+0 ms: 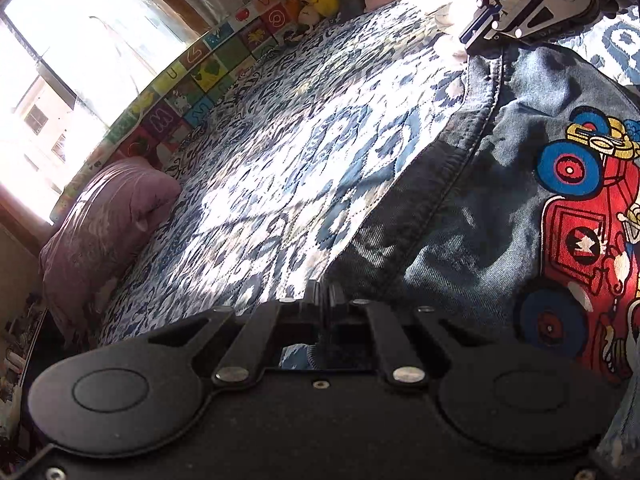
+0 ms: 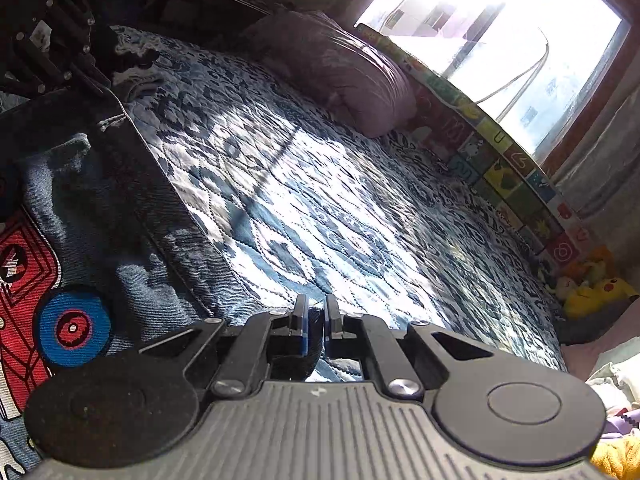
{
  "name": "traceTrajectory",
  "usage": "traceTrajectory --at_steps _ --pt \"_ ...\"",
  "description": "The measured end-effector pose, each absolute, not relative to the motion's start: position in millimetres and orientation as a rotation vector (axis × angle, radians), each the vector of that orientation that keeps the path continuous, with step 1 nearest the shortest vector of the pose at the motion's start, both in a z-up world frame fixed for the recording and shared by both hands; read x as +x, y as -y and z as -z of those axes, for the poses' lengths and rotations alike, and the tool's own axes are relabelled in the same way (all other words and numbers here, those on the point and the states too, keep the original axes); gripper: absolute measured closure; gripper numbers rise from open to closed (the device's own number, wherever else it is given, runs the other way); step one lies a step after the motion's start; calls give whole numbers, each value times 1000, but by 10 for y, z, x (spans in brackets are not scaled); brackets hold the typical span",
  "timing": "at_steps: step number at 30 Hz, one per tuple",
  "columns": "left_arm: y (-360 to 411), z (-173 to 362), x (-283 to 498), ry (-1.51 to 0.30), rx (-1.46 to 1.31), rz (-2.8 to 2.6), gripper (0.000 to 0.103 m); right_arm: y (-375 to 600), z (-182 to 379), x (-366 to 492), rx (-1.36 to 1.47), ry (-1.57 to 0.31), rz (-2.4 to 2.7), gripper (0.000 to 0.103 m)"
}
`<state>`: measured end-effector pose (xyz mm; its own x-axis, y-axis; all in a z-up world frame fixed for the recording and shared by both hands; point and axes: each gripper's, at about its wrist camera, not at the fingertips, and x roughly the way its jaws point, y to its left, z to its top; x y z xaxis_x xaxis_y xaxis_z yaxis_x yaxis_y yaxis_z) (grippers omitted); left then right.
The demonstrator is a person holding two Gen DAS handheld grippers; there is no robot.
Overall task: Fold clothes
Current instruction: 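Grasp the jacket hem with both tools and flip it over, then lower the flipped jacket onto the quilt and open both tools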
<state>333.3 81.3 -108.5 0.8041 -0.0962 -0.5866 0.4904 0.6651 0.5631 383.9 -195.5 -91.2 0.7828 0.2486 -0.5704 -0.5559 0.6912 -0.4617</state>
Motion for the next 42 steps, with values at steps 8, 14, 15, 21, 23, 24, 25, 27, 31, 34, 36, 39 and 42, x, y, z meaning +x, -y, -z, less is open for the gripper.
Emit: traceTrajectory --at_steps 8,14,15,21,23,24,25,27,31,34,36,39,42 --pt "-1308 1106 3598 -745 233 331 61 2464 1236 4018 -268 -700 -400 55" --pt "-1732 1207 3575 -849 -270 357 49 2880 1187 4001 227 -806 -503 30" --pt "-1720 1269 3586 -864 -293 346 59 2811 1218 4018 209 -822 -506 53" --pt "-1729 1095 3453 -695 -264 350 95 2826 1170 4015 139 -738 -506 94" --pt "-1703 1180 3527 -737 -224 326 94 2846 1323 4075 70 -782 -460 87" --pt "-1634 1259 3573 -779 -182 311 93 2816 1415 4080 43 -794 -448 82" --pt "-1573 1331 3609 -817 -142 295 91 2789 1492 4083 20 -804 -436 80" --pt "-1559 1369 3617 -821 -136 280 90 2780 1395 4047 30 -797 -412 77" --pt "-1665 1160 3505 -748 -133 200 81 2703 1155 3890 -45 -710 -366 69" --pt "-1591 909 3414 -671 -119 202 81 2442 916 3762 -196 -604 -345 69" --pt "-1385 808 3437 -669 -131 295 81 2235 831 3758 -289 -575 -314 68" --pt "-929 800 3565 -696 -54 401 79 1900 802 3796 -356 -559 -391 68" --pt "-710 922 3786 -736 -46 453 71 1636 896 3972 -319 -637 -544 65"
